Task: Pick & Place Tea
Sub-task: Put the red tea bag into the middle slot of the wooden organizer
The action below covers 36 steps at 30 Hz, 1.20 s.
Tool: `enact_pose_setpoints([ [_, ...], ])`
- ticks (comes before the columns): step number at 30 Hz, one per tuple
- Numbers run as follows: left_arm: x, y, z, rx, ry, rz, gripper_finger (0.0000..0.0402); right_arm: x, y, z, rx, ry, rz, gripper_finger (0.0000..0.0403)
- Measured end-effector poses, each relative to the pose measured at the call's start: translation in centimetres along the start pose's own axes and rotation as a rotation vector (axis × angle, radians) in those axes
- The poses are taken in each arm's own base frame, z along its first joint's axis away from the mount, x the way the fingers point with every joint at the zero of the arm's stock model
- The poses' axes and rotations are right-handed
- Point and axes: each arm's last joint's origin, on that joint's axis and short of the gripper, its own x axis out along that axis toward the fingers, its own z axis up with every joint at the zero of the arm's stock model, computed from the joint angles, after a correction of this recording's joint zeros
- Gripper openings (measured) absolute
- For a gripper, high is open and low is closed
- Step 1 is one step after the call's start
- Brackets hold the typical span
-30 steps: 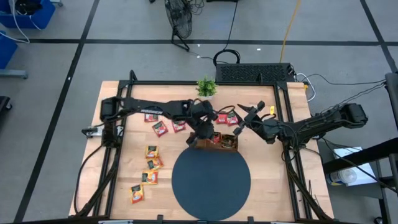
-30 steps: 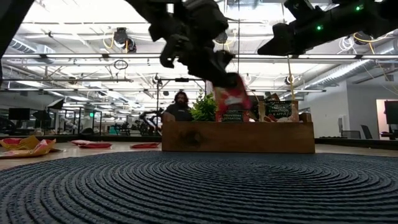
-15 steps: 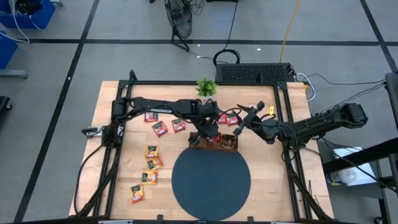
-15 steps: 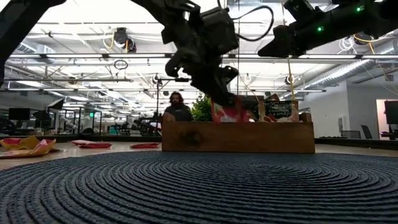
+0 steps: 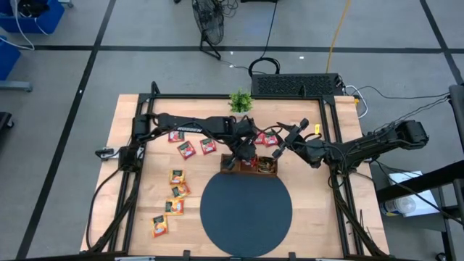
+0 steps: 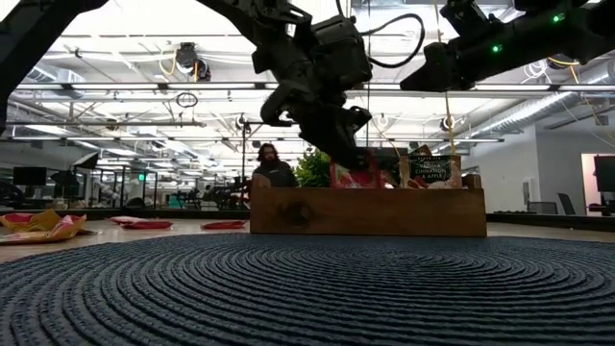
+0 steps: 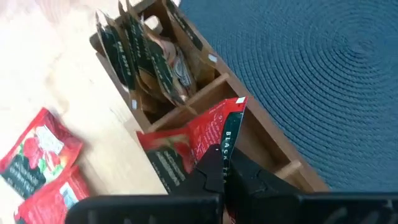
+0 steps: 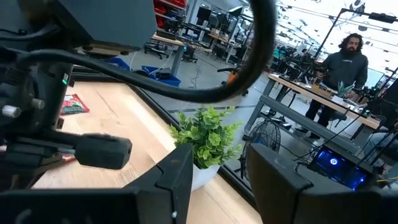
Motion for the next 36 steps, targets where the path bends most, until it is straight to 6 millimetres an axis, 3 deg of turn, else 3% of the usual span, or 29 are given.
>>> enact_pose_setpoints([
  [6,1.7,0.2,-0.7,-0.028,0.017,-0.016,0.0003,0.0,0.0,0.0,0.003,-0.002,-0.001,0.0134],
  [13,1.1,0.1,-0.6,-0.053,0.029,-0.005,0.0006,0.0,0.0,0.1,0.006,-0.004,-0.001,0.0134],
  [28,1.2,0.2,-0.3,-0.133,0.212,0.247,0.0071,0.0,0.0,0.1,0.006,-0.004,0.0,0.0134],
  [36,0.2,-0.7,1.4,-0.105,0.211,0.316,0.0097,0.0,0.0,0.1,0.007,-0.004,0.0,0.0134],
])
